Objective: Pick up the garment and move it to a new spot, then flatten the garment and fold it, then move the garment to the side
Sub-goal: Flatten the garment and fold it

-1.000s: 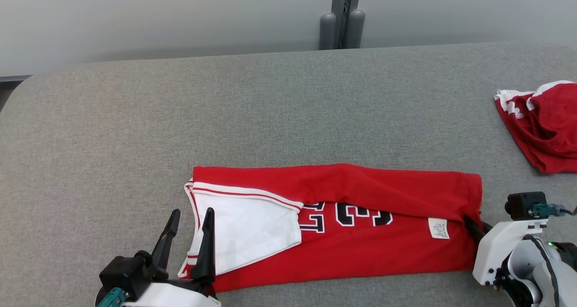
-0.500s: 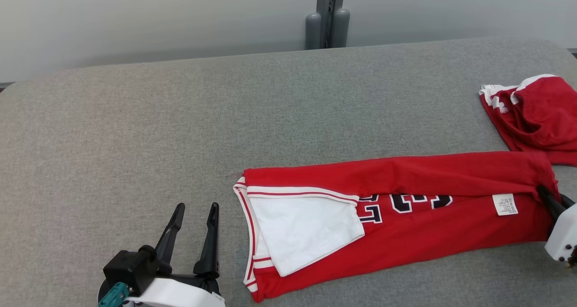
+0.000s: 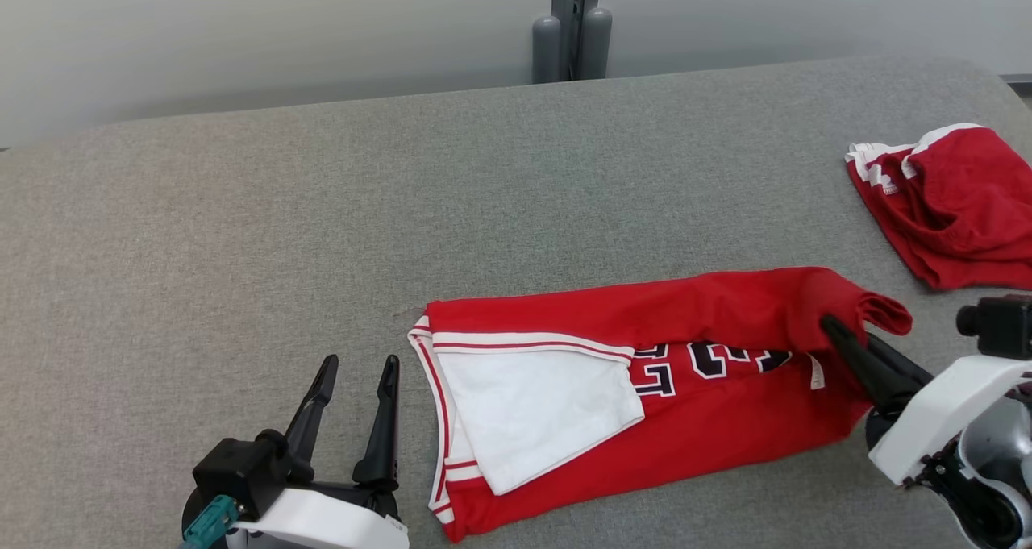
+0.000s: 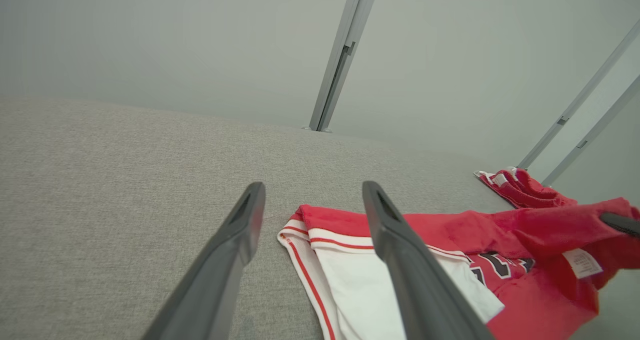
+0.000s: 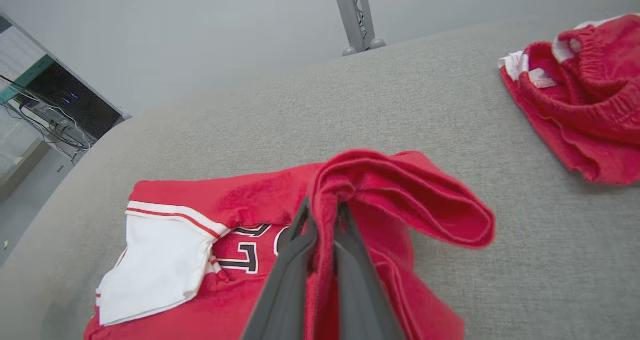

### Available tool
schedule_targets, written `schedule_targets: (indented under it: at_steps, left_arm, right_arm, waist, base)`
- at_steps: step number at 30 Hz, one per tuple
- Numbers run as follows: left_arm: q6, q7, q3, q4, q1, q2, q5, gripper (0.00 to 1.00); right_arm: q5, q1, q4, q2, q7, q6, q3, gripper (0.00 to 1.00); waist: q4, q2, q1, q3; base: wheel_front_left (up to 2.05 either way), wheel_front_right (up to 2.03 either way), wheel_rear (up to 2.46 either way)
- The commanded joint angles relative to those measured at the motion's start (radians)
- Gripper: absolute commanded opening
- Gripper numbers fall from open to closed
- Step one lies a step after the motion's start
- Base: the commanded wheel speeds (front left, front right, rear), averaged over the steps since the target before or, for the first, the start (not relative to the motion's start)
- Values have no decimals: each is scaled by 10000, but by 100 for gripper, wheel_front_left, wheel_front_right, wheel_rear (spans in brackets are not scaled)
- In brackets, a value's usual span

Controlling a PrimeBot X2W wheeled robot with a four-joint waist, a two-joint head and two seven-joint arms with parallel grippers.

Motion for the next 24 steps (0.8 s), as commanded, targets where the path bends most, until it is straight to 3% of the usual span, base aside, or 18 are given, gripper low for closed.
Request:
schedule_targets:
  at_steps: [1, 7, 12, 18, 24]
  left_arm:
    - [-21, -2, 3, 21, -220, 56, 30, 100]
    - [-61, -25, -46, 78, -238, 27, -41, 100]
    - [-77, -71, -93, 143, -280, -11, -102, 100]
    - [-142, -105, -205, 244, -384, -87, -114, 100]
    - [-183, -168, -313, 374, -457, -185, -149, 100]
  right_arm:
    - [75, 83, -370, 5, 136, 4, 174, 0]
    - [41, -104, -1312, 202, 556, 3, 941, 0]
    - [125, -560, -1647, 799, 885, 4, 1918, 0]
    - [4, -1320, -995, 1728, 1019, 3, 3119, 0]
    - [-162, -1933, 344, 2598, 738, 4, 3704, 0]
  waist:
    - [50, 0, 0, -29]
    - [229, 0, 0, -113]
    - [424, 0, 0, -170]
    - [720, 0, 0, -222]
    - [1060, 0, 0, -267]
  base:
    - [0, 0, 0]
    - [0, 0, 0]
    - [0, 0, 0]
    - [0, 0, 0]
    - [0, 0, 0]
